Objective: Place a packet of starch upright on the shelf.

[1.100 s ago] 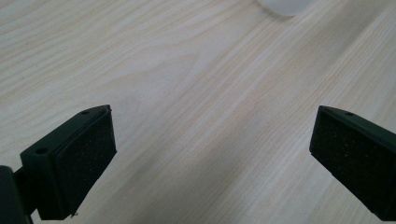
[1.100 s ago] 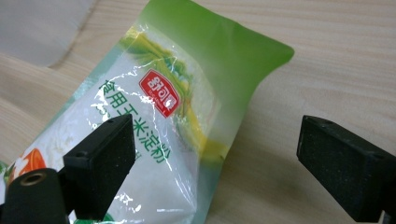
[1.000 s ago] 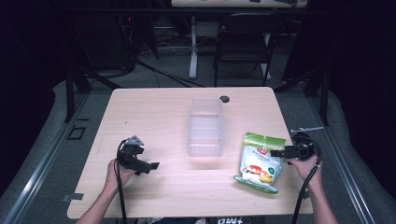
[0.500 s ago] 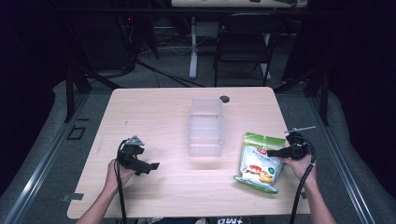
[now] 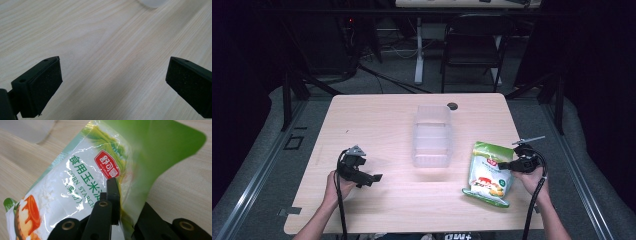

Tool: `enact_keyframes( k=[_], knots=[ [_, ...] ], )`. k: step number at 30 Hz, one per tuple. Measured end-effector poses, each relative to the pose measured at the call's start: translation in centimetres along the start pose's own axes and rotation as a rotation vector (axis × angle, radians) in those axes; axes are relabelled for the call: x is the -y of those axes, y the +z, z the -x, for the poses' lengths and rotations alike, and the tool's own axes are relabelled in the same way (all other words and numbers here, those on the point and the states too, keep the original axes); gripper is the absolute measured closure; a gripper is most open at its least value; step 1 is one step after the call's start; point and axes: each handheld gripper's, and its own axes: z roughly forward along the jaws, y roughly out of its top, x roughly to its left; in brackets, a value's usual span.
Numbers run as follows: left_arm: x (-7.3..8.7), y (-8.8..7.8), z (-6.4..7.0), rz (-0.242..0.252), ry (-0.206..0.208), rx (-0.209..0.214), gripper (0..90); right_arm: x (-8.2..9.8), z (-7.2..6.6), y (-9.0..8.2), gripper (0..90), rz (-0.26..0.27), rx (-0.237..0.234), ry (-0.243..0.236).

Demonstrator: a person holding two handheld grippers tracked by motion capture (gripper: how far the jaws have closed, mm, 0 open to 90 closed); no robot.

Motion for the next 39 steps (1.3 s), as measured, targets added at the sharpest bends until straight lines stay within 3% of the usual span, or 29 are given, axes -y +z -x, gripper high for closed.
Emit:
enact_keyframes(
  k=[7,27,39],
  knots=[
    [0.0,0.0,0.1,0.005,-0.008,0.003,0.5,0.0,-0.6,-0.8,90.0,0.013,0.011,-0.017],
    [0.0,0.0,0.0,-0.001,-0.001,-0.003,0.7,-0.6,-3.0,-3.6,90.0,0.103,-0.006,-0.044],
    [-0.1,0.0,0.1,-0.001,-0.002,-0.003,0.7,-0.8,-4.1,-4.7,90.0,0.163,0.010,-0.067]
  ],
)
